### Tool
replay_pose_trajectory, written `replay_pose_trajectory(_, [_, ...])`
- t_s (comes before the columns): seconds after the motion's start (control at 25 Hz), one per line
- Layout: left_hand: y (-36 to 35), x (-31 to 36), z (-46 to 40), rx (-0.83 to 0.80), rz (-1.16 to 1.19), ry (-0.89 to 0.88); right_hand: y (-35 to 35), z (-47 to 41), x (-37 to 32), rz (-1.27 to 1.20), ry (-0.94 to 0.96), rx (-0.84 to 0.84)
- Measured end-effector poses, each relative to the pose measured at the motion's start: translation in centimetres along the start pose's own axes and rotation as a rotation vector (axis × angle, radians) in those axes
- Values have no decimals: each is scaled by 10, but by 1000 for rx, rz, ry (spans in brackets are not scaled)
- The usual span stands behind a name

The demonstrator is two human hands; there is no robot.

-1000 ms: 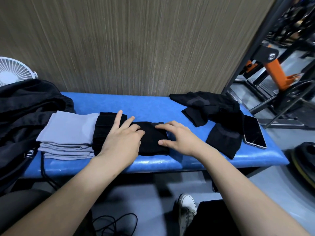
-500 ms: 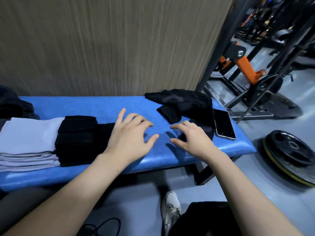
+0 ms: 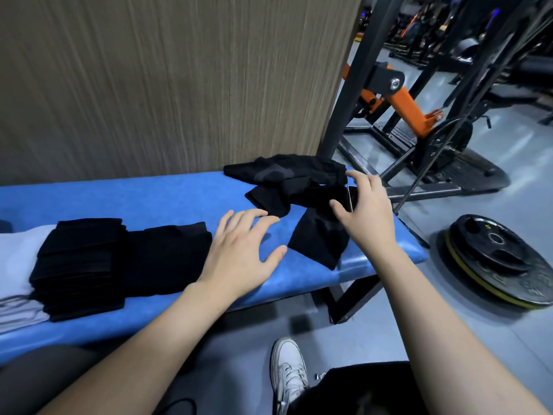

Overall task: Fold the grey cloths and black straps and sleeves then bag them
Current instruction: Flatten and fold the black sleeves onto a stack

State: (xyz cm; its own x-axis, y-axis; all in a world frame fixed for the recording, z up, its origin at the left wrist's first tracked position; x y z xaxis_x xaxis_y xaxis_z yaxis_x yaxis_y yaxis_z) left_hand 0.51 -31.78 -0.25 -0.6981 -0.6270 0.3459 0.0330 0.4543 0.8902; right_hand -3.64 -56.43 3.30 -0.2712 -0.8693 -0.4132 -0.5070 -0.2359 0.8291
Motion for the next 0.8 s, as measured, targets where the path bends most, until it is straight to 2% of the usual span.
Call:
replay_pose_trajectory(0.12, [-9,2,-4,-13,52,9,-14,-13,1,-23,-87,-120])
replay_pose_trajectory(0.28, [-13,3,-8,-4,189,49,-25,-19,-2,-48,-139,-147])
replay_pose_trajectory(0.48, [-11,3,-10,-3,370,122,-17,-18,-29,98,-5,-115])
replay_pose_trajectory(0.64, [-14,-1,-11,-12,538,199,8,-7,-57,-289,-97,-41])
replay_pose_trajectory(0.8, [-14,7,-5,-87,561,184,20,1,-78,-681,-180,-29])
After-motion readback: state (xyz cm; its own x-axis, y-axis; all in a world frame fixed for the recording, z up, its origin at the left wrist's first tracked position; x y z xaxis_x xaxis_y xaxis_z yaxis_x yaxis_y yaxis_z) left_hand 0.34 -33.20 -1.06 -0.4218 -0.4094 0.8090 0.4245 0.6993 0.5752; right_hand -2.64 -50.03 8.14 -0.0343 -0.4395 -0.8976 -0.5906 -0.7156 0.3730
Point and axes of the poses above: each hand's wrist, its own z-axis away from the middle knuckle, its own y-axis out of the back of the hand, x = y × z, the point moved 4 cm from there along -z, towards the middle knuckle, and after that the axes turned 6 degrees about -x, right-handed, at the moved point
